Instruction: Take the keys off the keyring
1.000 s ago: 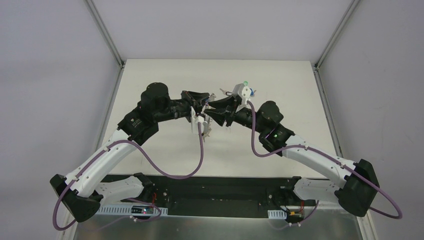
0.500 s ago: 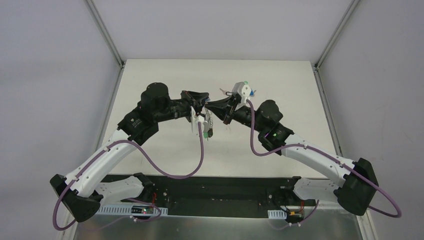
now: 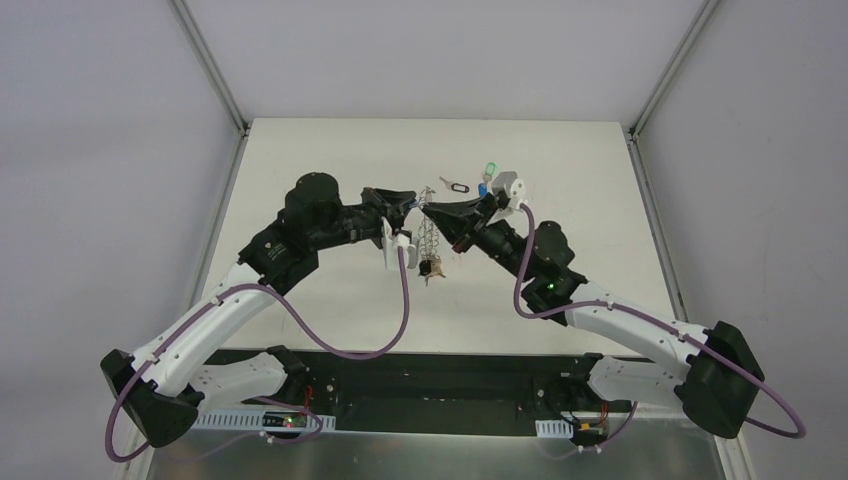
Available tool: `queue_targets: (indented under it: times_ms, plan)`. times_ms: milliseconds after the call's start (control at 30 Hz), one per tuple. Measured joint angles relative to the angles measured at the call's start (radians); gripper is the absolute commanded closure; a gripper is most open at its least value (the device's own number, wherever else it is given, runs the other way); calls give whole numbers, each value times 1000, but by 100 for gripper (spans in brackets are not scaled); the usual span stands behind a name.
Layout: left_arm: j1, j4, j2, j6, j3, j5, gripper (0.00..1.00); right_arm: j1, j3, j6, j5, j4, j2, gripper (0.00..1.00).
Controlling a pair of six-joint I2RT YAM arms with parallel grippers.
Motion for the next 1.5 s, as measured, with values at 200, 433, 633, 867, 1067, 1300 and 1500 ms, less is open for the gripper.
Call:
queue_targets:
  times_ms: [200, 433, 633, 867, 1067, 1300, 1500]
  plan:
    - [-1, 12, -41, -23, -69, -14, 100, 10, -66, 89, 121, 126, -2, 100]
    - [-7, 45, -61, -42, -99, -14, 100, 25, -80, 161, 173, 114, -16, 59]
    - [-6, -14, -83, -49, -106, -17, 100, -10, -57, 97, 211, 7, -64, 54]
    - [-6, -37, -84, -48, -106, -16, 100, -10, -43, -84, 89, -172, -126, 54]
    - [-6, -61, -85, -40, -106, 2, 100, -11, -4, -272, -76, -336, -122, 55]
    - [-6, -74, -84, -20, -102, 37, 100, -16, 62, -383, -146, -405, -59, 54]
    - [-6, -90, -76, -14, -72, 64, 100, -17, 85, -396, -149, -411, -14, 54]
